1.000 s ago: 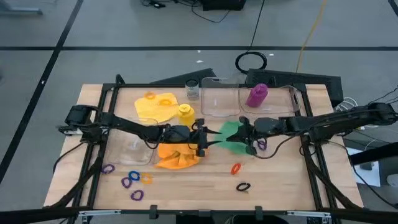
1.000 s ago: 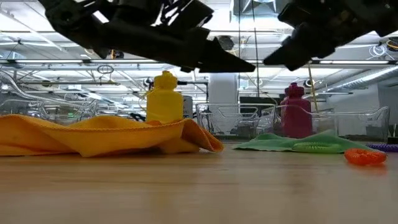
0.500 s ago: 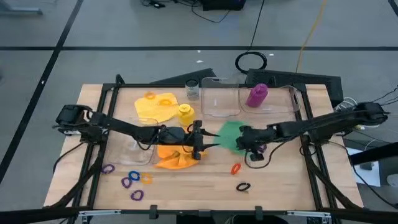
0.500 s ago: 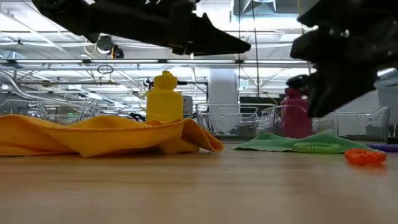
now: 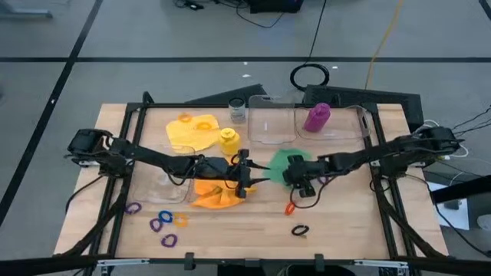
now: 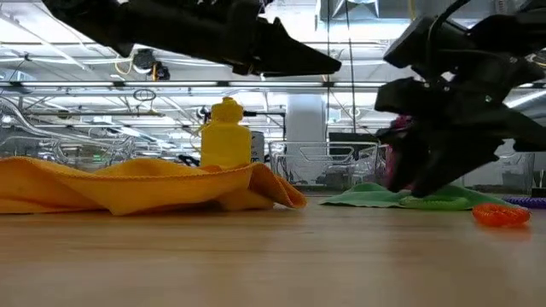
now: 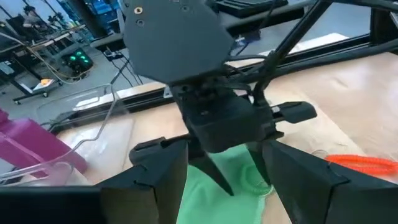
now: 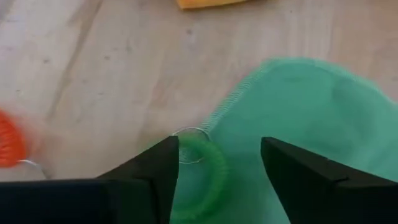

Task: Pick & Place Sports Items
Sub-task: Put the green spring keychain into the bottom transparent bin

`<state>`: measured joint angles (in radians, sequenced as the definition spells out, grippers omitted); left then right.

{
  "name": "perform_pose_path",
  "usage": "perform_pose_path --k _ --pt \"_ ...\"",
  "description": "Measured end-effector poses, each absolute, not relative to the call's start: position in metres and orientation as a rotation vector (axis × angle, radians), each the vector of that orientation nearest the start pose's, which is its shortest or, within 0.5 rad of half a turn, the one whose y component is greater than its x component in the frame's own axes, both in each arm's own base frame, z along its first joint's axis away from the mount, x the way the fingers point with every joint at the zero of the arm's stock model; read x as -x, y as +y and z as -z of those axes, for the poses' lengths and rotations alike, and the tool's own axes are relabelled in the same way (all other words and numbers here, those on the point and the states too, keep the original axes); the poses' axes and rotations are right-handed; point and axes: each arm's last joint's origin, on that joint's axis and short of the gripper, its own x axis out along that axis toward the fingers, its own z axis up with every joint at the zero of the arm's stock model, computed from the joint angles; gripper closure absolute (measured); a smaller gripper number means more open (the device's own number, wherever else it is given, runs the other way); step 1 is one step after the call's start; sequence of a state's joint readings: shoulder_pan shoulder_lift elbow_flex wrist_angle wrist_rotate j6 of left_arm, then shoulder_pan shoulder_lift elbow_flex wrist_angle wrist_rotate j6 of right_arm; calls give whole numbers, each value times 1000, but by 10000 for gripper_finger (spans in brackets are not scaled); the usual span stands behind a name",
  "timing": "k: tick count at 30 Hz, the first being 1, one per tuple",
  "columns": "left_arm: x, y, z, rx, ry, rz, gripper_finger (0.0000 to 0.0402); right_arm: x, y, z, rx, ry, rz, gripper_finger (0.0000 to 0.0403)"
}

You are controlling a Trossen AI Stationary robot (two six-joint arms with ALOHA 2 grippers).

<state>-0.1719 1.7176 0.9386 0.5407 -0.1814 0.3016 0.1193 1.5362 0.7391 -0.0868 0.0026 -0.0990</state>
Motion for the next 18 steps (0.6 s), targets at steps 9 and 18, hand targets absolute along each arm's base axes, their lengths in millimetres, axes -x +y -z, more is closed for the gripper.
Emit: perform_pose_path --k 9,18 --pt "-364 -58 -212 -334 235 25 224 -282 31 -157 143 914 -148 273" --pt "-364 -58 -212 -333 234 25 224 -279 31 -155 153 947 -154 331"
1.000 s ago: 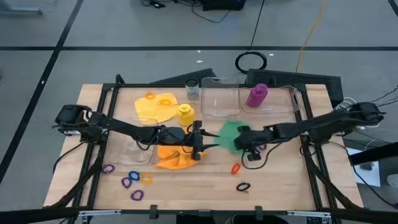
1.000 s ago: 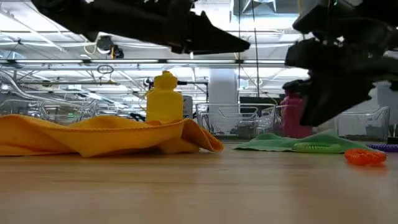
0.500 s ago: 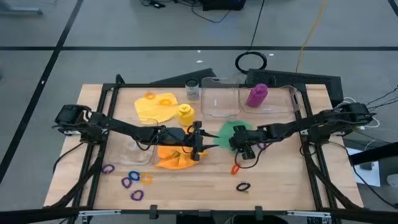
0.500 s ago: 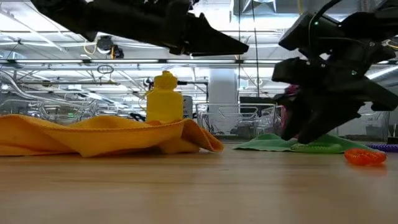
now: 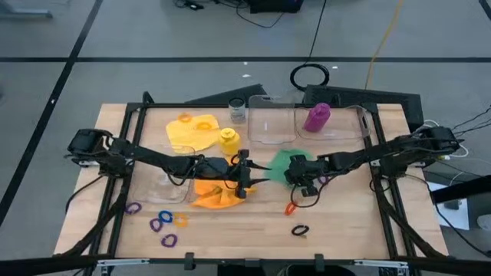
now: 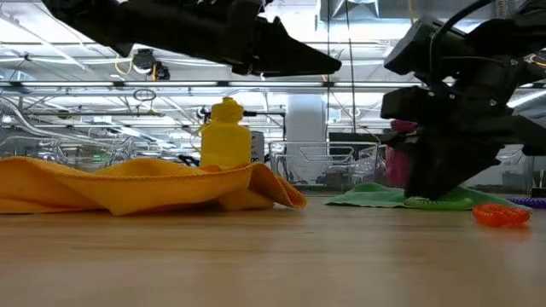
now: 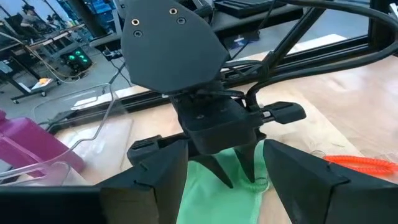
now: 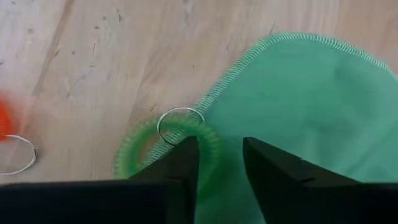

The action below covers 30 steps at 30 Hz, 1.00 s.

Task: Pick & Place Sports Items
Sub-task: Put the green spring keychain into the bottom transparent bin

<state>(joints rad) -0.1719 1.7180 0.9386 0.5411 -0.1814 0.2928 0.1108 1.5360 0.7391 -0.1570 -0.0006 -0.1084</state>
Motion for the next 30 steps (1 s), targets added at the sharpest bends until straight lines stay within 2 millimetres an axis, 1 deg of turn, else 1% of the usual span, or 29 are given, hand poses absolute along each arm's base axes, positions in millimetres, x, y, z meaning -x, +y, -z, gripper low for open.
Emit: perform_pose_path --k 7,12,15,18,24,27,30 --pt "-364 -58 -213 -331 234 24 224 -279 31 -155 164 946 -160 400" --pt "-364 -58 -213 -331 234 24 225 -281 31 -156 171 927 -164 393" --pt "-364 -58 -213 -331 234 24 224 -281 32 -162 185 888 -171 402" --pt "-364 -58 -212 -331 234 24 225 -281 33 -173 187 826 -169 400" --pt "-364 -58 -212 -319 234 22 225 -270 31 -207 185 688 -146 402" --pt "-364 -58 -212 -301 235 19 225 -262 33 -223 219 628 -81 402" --pt "-365 -55 -213 -245 230 5 225 -254 37 -234 286 590 0 402"
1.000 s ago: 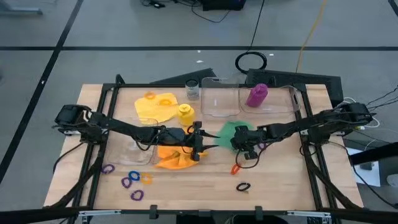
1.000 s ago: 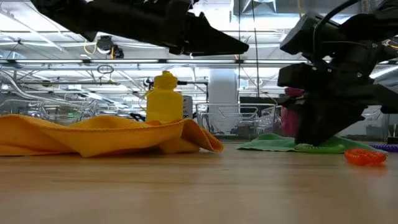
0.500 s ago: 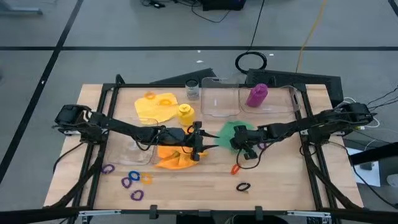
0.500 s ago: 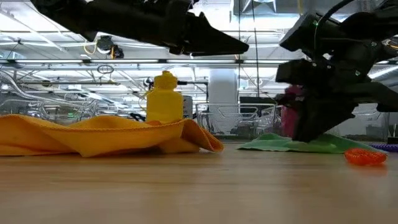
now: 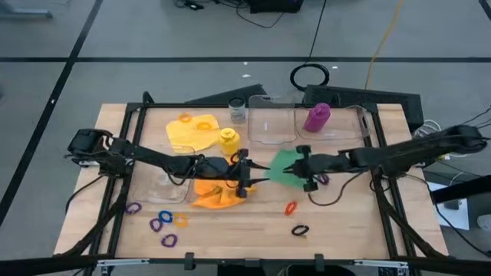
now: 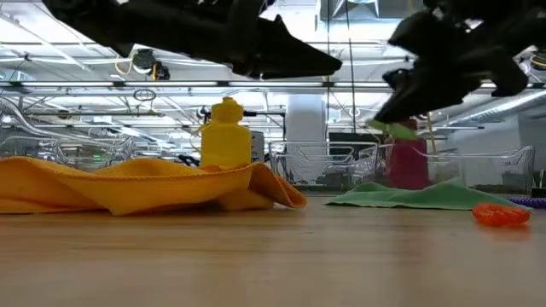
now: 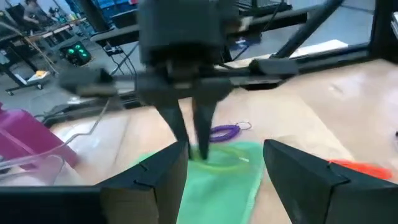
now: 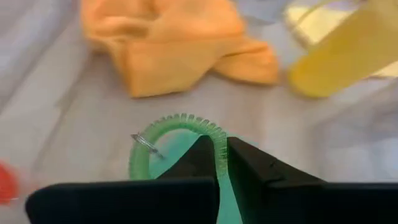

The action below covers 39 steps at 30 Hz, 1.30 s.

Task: Pick & Place Sports Items
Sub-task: Put the green spring keychain into the bottom transparent bin

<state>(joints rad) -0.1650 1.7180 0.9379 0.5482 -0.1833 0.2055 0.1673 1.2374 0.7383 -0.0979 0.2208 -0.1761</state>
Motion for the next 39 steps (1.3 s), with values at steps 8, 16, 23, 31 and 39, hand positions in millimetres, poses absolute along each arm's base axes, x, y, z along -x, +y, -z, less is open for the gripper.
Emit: perform_pose_path --k 8,16,23,31,39 --pt "-368 -33 -217 42 181 -85 225 -248 50 -243 399 541 130 402" --pt "-370 -13 -217 221 176 -75 225 -248 59 -251 498 469 249 403" --pt "-370 -11 -217 256 173 -96 225 -250 63 -258 544 405 296 403" --pt "-370 -11 -218 261 168 -99 224 -252 63 -263 558 356 303 403" --pt "-371 -11 -221 267 136 -94 224 -260 65 -263 594 315 311 403"
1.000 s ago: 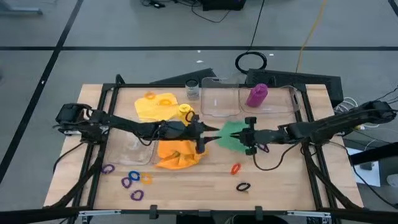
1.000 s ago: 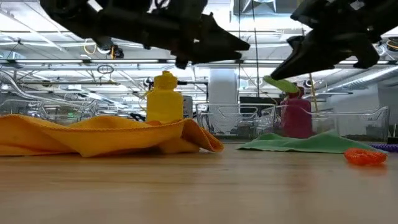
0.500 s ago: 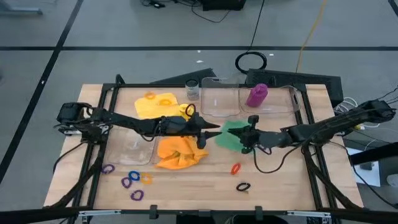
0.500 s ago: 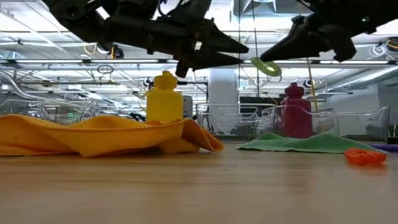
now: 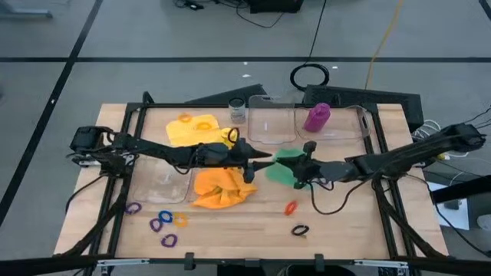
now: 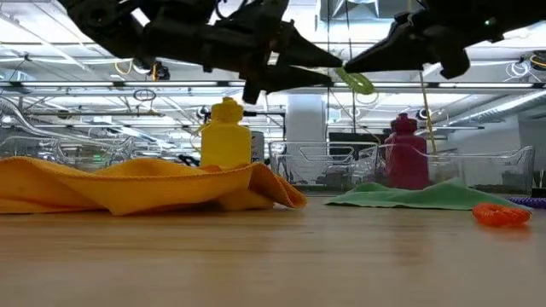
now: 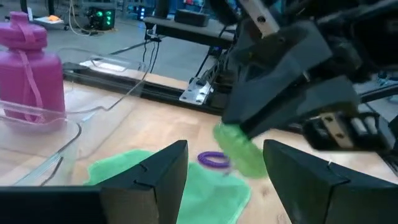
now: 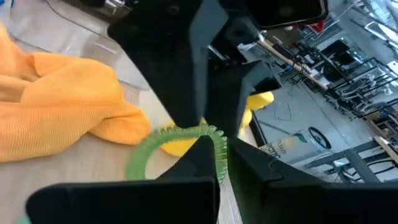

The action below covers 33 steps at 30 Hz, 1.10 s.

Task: Pick & Place Sports Items
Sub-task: Put the green spring keychain into the bottom transparent bin

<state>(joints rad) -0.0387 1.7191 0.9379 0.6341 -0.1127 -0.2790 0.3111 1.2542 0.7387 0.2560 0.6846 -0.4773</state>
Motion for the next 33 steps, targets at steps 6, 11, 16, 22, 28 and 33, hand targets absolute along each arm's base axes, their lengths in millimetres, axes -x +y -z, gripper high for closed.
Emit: perform_pose_path --k 6,11,16,22,28,33 --pt "-371 -11 -221 264 133 -86 224 -272 63 -254 605 318 328 403" --pt "-370 -11 -218 259 159 -89 225 -274 62 -256 599 293 356 403" --pt "-370 -11 -218 251 166 -89 225 -273 64 -261 631 268 408 403" --pt "-370 -11 -217 240 172 -90 228 -273 66 -262 625 248 404 403" --pt "-370 -10 -217 223 175 -121 301 -273 66 -262 607 243 402 403" --pt "-370 -10 -216 179 180 -119 387 -273 66 -262 579 237 405 402"
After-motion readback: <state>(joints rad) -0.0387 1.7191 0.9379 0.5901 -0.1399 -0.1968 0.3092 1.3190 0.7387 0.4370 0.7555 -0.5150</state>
